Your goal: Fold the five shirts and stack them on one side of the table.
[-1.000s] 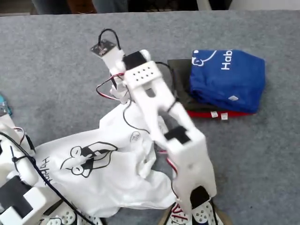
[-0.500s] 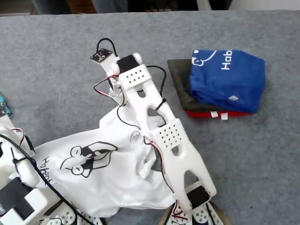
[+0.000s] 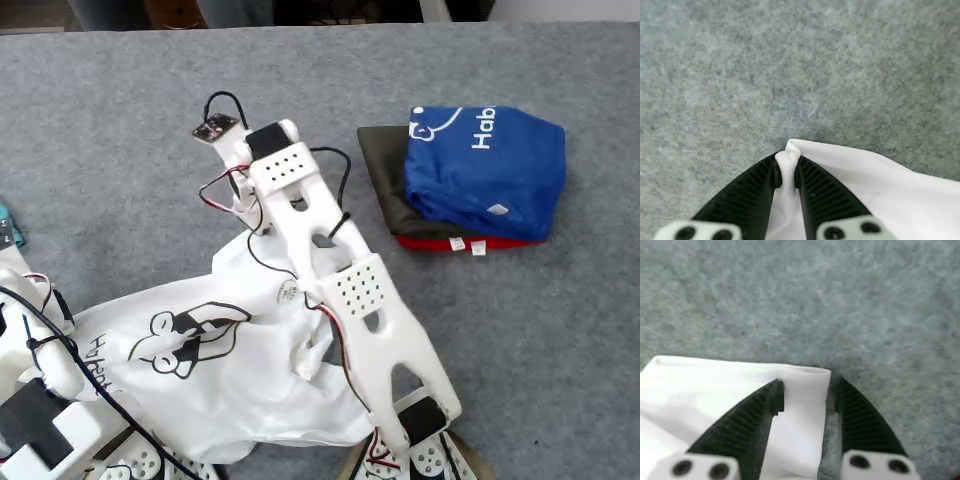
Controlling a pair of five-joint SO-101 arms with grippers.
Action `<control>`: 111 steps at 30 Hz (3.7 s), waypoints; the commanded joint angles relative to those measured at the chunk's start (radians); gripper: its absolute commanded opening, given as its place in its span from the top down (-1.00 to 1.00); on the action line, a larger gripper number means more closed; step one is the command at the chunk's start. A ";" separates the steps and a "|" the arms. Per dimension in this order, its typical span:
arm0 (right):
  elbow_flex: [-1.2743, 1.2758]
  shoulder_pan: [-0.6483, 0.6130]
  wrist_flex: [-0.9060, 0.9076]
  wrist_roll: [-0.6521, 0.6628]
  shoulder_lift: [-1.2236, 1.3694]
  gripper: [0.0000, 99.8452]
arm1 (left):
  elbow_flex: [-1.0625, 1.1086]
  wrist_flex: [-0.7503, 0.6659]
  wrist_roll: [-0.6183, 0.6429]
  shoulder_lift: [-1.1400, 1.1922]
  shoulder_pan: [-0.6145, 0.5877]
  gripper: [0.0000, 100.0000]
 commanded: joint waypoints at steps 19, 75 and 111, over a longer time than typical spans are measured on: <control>-0.061 -0.015 -0.006 0.003 0.054 0.97 | -0.004 -0.021 0.008 -0.018 0.012 0.94; -0.091 0.074 -0.008 -0.005 -1.102 0.98 | -0.582 0.387 0.143 -0.985 0.070 0.94; 0.318 0.094 -0.161 -0.005 -1.471 0.98 | -0.802 0.836 0.081 -0.516 0.051 0.94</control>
